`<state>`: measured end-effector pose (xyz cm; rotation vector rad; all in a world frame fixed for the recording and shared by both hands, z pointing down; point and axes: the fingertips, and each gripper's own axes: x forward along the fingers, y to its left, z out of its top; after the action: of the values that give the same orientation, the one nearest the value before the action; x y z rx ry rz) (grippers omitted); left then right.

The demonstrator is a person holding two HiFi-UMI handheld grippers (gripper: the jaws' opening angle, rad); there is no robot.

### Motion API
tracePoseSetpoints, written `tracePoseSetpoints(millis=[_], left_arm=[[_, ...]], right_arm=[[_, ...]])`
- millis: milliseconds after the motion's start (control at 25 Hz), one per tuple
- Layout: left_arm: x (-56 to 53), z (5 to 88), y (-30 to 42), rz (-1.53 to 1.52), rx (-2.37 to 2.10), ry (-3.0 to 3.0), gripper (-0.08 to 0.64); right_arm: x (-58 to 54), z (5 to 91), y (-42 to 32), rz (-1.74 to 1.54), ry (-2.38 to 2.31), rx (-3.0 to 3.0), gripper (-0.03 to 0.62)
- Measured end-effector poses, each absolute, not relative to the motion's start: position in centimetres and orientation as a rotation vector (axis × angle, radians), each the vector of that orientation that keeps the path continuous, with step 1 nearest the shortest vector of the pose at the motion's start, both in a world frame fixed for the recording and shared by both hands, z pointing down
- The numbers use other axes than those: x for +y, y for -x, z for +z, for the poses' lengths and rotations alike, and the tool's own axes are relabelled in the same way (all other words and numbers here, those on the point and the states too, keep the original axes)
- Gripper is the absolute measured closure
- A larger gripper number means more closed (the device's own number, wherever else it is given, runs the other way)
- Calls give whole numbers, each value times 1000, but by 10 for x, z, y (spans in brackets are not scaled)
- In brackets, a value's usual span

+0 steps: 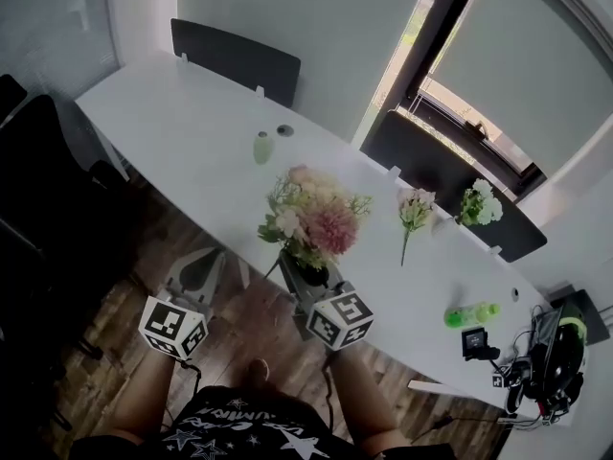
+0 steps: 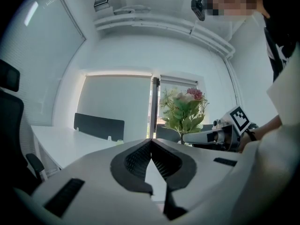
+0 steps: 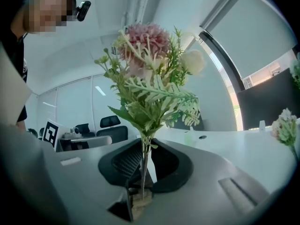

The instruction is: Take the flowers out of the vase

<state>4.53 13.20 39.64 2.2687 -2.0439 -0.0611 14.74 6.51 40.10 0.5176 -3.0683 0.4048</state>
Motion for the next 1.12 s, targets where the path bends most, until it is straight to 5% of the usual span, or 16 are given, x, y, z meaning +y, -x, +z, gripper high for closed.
tracePoseSetpoints(millis=[1120], left_arm=[[350, 374, -75, -94, -2076, -2285, 551]], right_arm=[[283, 388, -193, 344, -620, -3010, 532]])
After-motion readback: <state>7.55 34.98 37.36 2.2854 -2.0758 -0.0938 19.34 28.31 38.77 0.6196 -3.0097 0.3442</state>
